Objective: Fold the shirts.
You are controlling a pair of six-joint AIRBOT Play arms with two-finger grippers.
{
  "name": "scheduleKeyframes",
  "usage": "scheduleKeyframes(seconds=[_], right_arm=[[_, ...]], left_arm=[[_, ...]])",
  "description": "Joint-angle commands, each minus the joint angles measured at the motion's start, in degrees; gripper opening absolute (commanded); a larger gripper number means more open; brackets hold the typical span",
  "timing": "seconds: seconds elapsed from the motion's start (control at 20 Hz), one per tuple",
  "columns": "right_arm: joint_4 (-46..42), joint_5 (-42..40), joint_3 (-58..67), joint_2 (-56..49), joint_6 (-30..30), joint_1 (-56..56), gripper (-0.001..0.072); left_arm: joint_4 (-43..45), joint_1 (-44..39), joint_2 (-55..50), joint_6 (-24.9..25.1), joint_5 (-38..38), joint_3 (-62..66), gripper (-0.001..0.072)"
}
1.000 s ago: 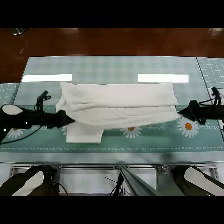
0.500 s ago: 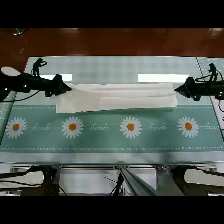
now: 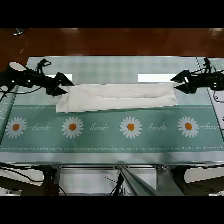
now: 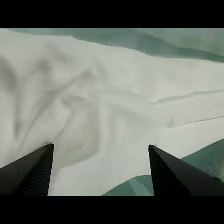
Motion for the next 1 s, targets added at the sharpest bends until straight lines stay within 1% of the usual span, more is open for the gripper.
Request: scheduleKeyframes(seconds=[0.0,0.05,0.1,0.25,0.3,0.35,0.4,0.45,0.6,0.7,0.75,0.8,0.85,0.9,0.95], right_arm=[[-3.72,7.80,3.89,-0.68,-0.90,-5.95,0.0626],[-4.50,8.15,3.80,-0.81,-0.85,-7.80,0.0626],[-5.42,8.17,3.37,-1.07,-0.85,-8.94,0.0626],[-5.68,9.07,2.58,-3.80,-0.87,-8.70,0.0626],[-5.66,9.40,2.58,-5.03,-0.94,-7.78,0.0626],[-5.66,9.38,2.58,-6.03,-1.53,-6.71,0.0626],[-5.66,9.33,2.58,-7.19,-2.25,-5.44,0.0626],[-5.64,9.29,2.58,-8.37,-2.27,-4.17,0.0626],[-4.76,9.68,2.58,-10.58,-2.67,-0.09,0.0625],[-1.51,9.99,2.60,-10.69,-3.93,3.19,0.0609],[-0.46,10.03,2.73,-10.67,-3.78,4.70,0.0481],[-0.11,10.08,2.82,-10.38,-3.50,5.77,0.0221],[-0.24,10.21,2.82,-9.68,-3.67,6.40,0.0021],[-0.70,10.36,2.82,-8.55,-3.37,6.54,0.0022],[-1.64,10.29,2.82,-6.60,-2.25,6.23,0.0022]], left_arm=[[10.08,6.45,5.25,-2.54,-3.43,1.05,0.0707],[11.04,7.80,8.31,-1.77,-2.71,0.04,0.0707],[11.37,8.66,12.02,-1.14,-0.35,-2.05,0.0707],[9.68,7.67,26.38,-1.20,15.63,-15.19,0.0707],[9.05,6.27,31.10,-1.22,20.22,-20.15,0.0706],[8.83,4.66,34.97,-1.92,23.15,-24.20,0.0706],[8.83,2.93,38.36,-4.22,25.11,-27.65,0.0706],[8.85,1.36,40.54,-5.29,25.81,-29.77,0.0706],[8.57,-3.58,42.47,-5.51,23.96,-31.36,0.0705],[7.52,-7.04,41.77,-5.51,24.35,-31.36,0.0702],[7.15,-8.61,41.31,-5.51,25.11,-31.36,0.0702],[6.88,-10.21,40.79,-5.51,26.14,-31.36,0.0702],[6.01,-11.30,40.24,-5.53,26.95,-31.36,0.0699],[4.76,-12.31,39.85,-5.49,27.15,-31.34,0.0573],[4.13,-13.00,39.69,-5.49,26.86,-31.34,0.0147]])
